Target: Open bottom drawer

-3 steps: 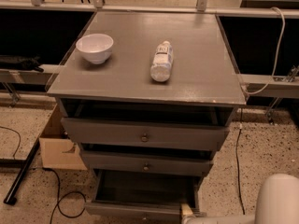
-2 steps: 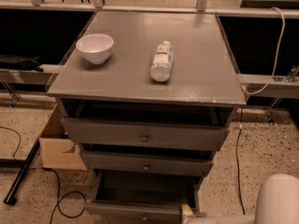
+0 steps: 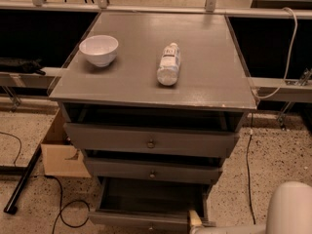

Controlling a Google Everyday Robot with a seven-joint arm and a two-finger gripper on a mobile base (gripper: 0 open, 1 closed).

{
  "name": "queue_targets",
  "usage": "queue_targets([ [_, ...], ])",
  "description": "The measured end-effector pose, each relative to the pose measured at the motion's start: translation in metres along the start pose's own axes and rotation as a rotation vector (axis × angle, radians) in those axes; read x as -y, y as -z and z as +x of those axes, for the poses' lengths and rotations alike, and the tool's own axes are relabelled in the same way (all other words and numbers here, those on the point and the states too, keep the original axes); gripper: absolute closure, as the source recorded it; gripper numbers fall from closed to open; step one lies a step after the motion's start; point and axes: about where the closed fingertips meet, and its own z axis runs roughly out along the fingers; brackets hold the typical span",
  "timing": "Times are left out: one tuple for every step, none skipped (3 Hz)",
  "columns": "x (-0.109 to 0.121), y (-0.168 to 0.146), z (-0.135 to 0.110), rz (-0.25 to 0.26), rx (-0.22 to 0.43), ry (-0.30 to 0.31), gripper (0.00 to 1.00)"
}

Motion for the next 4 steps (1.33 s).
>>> queue_targets([
  [-0.0002,-0.0001,0.0001,0.0,0.0,0.0,0.27],
  [-0.0005,-0.0001,0.0003,-0.001,0.0,-0.001,0.5],
  [-0.0052,0.0008,0.0054,-0.008,-0.009,-0.008,0.73],
  [-0.0028,0.0045,0.0047,-0.009,-0.009,-0.008,0.96],
])
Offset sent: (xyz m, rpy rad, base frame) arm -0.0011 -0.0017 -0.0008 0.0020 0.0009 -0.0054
